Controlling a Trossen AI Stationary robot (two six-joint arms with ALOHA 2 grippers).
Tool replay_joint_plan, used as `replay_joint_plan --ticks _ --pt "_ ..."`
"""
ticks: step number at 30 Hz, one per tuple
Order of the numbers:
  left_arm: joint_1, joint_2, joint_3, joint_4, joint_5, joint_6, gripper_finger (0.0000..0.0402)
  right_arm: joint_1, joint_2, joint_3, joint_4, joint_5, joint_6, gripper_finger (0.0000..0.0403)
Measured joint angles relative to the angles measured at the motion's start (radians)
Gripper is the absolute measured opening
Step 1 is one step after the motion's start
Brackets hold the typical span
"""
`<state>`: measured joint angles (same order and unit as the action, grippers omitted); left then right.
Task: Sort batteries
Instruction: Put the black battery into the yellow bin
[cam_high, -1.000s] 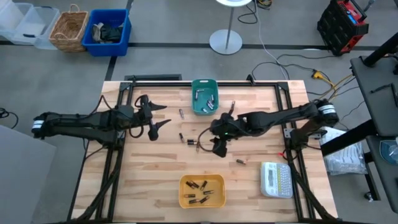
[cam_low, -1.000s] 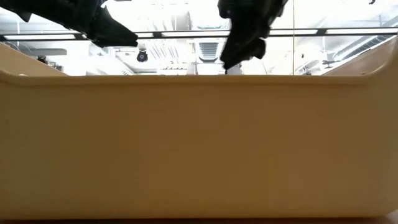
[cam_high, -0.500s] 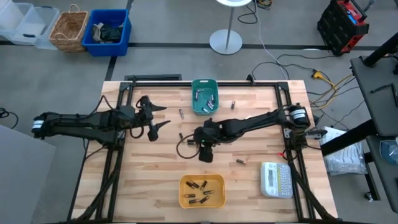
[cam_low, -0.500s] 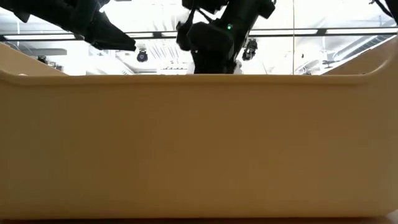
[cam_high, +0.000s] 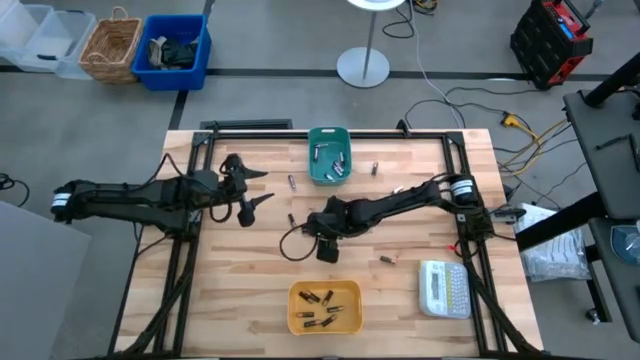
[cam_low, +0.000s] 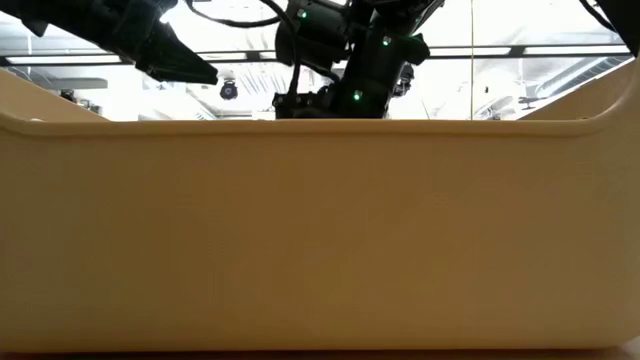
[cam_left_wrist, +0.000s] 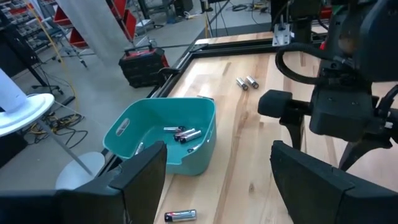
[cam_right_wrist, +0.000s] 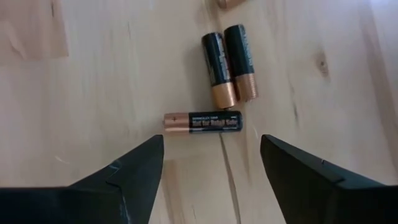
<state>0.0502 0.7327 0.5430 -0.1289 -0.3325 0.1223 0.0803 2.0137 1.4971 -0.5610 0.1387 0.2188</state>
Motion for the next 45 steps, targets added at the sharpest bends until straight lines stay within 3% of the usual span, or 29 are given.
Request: replay_joint_plan --ticks 28,45 --pt "0.000 0.001 0.000 -0.009 -0.001 0.008 0.0263 -0.001 0.000 -0.013 0.076 -0.016 -0.025 0.0330" --pt "0.000 0.001 0.000 -0.010 -0.001 0.007 0.0263 -0.001 0.000 -0.043 0.110 -0.007 -0.039 0.0336"
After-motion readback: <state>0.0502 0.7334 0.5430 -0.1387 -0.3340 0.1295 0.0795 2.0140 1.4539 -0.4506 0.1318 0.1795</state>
